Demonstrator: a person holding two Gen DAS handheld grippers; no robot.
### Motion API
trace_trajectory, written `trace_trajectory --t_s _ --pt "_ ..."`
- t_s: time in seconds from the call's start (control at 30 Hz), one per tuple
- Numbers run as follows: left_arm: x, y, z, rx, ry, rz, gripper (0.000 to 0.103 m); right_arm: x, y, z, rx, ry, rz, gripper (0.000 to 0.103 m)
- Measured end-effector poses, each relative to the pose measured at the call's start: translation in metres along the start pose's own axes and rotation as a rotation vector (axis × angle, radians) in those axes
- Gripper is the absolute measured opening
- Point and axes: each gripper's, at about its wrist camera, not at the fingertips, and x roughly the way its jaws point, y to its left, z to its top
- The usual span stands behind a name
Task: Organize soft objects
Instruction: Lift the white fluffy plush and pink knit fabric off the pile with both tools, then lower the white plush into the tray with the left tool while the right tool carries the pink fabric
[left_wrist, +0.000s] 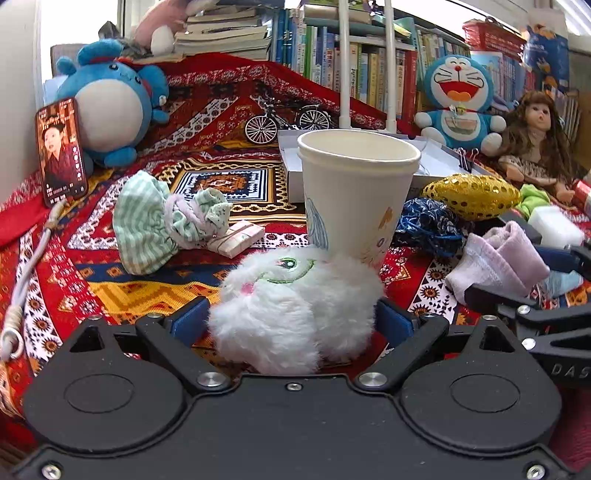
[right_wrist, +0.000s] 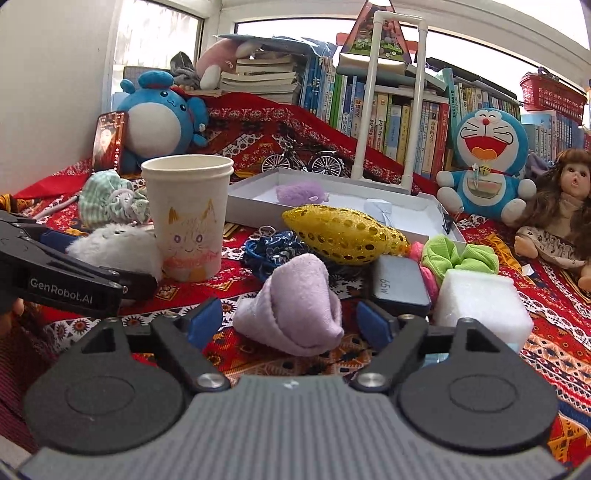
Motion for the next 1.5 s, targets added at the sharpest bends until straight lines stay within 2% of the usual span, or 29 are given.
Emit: trace_trajectory --t_s 0.2,0.37,0.47,0.53,0.73,0.93,1.13,1.5 --pt "0.004 0.001 0.000 -0.020 0.016 -0.027 0.085 0.003 -0.001 -0.001 0.016 0.009 0.020 0.088" --pt "0.003 -0.009 -0.006 0.045 -0.005 0.014 0.075 0.008 0.000 -0.002 0.023 0.024 0.027 0.087" --pt "0.001 -0.007 -0.005 0.024 0.001 0.009 0.071 0.008 -0.001 -0.002 0.034 0.029 0.024 0.078" --pt "0.001 -0.007 -0.005 0.022 0.003 0.013 0.070 0.007 -0.002 -0.002 0.039 0.035 0.021 0.067" --pt "-0.003 -0.010 -0.007 0.016 0.000 0.026 0.069 0.005 -0.002 0.000 0.051 0.042 0.050 0.058" --pt "-0.008 -0.009 -0.006 -0.008 0.007 0.008 0.069 0.002 0.000 0.001 0.060 0.034 0.076 0.053" --pt "-0.013 -0.008 -0.006 -0.031 0.015 -0.007 0.069 -0.003 -0.001 0.005 0.103 0.028 0.136 0.052" --pt "-0.027 -0.013 -0.002 -0.011 -0.014 -0.024 0.069 -0.015 0.004 0.015 0.097 -0.013 0.145 0.052"
